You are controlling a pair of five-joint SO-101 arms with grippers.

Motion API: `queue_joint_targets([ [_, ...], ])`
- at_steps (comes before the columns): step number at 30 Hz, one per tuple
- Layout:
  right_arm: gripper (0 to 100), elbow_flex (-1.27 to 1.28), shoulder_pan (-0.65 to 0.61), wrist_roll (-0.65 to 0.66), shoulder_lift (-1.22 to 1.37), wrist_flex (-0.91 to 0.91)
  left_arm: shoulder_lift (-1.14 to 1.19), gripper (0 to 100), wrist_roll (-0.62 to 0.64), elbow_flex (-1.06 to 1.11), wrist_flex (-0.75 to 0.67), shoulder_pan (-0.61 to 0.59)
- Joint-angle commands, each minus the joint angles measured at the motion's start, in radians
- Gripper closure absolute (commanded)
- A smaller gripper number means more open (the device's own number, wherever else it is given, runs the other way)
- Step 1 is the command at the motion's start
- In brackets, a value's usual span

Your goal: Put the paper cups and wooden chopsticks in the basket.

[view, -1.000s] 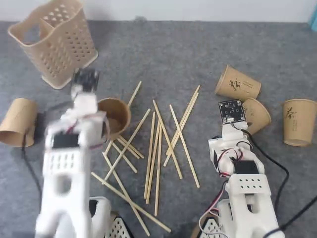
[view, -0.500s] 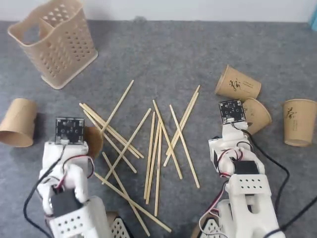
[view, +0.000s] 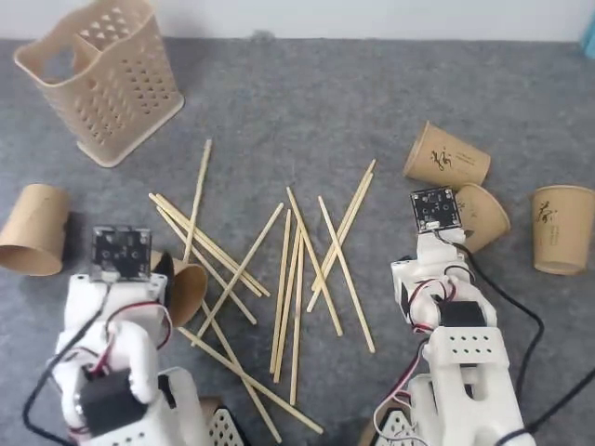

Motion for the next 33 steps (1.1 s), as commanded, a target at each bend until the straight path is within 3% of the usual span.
queue_joint_targets([
  [1,88.3,-0.005,-0.007,0.014,-0.021,-0.012,0.269,75,0.000,-0.280,0.017,-0.006],
  [4,88.3,-0.005,-0.007,0.014,-0.021,-0.012,0.457,75,0.011,-0.496,0.063,-0.005],
  [12,88.3,0.008,-0.007,0.014,-0.030,-0.018,1.039,75,0.239,-1.182,0.149,0.006],
  [18,88.3,0.008,-0.007,0.014,-0.030,-0.019,1.560,75,0.358,-1.776,0.350,0.127],
  [24,88.3,0.008,-0.007,0.014,-0.030,-0.019,2.019,75,0.512,-2.394,0.425,0.198],
  [28,88.3,0.008,-0.007,0.014,-0.030,-0.019,2.239,75,0.623,-2.620,0.420,0.195],
  [33,88.3,0.008,-0.008,0.014,-0.030,-0.021,2.415,75,0.712,-2.726,0.316,0.169],
])
